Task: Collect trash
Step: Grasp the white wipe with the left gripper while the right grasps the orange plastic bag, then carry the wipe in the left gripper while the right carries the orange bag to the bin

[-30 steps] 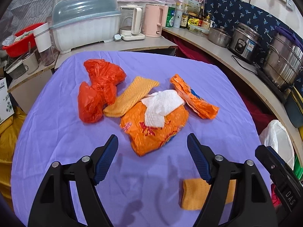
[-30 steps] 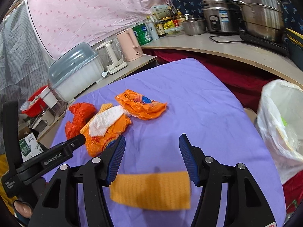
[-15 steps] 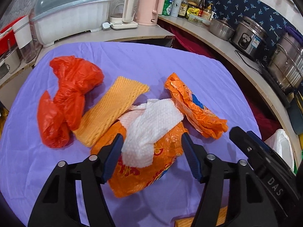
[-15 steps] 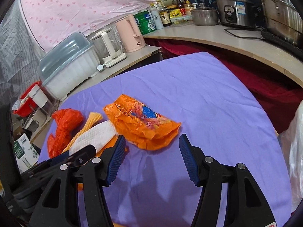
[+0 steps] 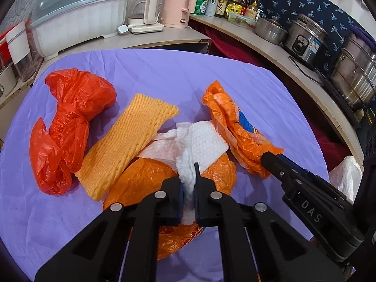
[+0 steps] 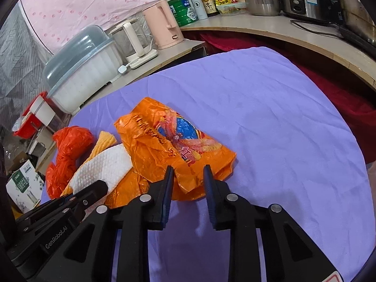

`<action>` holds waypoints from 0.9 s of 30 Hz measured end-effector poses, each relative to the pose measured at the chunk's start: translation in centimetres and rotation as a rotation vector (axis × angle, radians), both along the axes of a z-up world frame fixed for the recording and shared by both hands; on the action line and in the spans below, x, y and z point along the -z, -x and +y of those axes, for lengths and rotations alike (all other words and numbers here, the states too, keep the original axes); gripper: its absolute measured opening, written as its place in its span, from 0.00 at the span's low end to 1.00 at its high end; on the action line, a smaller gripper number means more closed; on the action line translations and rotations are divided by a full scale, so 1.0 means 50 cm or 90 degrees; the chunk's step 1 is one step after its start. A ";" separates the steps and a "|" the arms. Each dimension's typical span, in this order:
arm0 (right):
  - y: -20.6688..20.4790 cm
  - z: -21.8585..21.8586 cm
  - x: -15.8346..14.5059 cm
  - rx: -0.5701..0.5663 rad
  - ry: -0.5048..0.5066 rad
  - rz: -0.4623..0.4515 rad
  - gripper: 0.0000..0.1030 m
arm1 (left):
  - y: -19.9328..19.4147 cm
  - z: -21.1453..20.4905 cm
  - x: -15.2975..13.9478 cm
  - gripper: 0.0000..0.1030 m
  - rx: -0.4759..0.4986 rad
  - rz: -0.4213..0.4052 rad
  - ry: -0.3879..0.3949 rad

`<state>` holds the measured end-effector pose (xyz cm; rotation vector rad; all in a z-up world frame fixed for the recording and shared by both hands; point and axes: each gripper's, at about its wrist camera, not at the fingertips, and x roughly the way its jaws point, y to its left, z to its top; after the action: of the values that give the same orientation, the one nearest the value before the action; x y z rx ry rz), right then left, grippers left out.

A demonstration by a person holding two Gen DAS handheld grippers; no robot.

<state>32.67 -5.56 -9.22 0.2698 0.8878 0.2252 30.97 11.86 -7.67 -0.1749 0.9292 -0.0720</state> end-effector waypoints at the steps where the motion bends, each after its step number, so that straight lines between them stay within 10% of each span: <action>1: 0.001 -0.002 -0.004 0.001 -0.002 -0.004 0.13 | 0.004 0.000 -0.006 0.05 0.001 -0.005 0.002; 27: 0.307 -0.171 -0.118 0.097 -0.024 -0.082 0.09 | 0.237 -0.074 -0.176 0.04 0.070 -0.101 0.042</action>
<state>17.32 -14.10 -3.34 0.3525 0.7325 0.1161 19.11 8.15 1.12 -0.1767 0.7779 -0.2156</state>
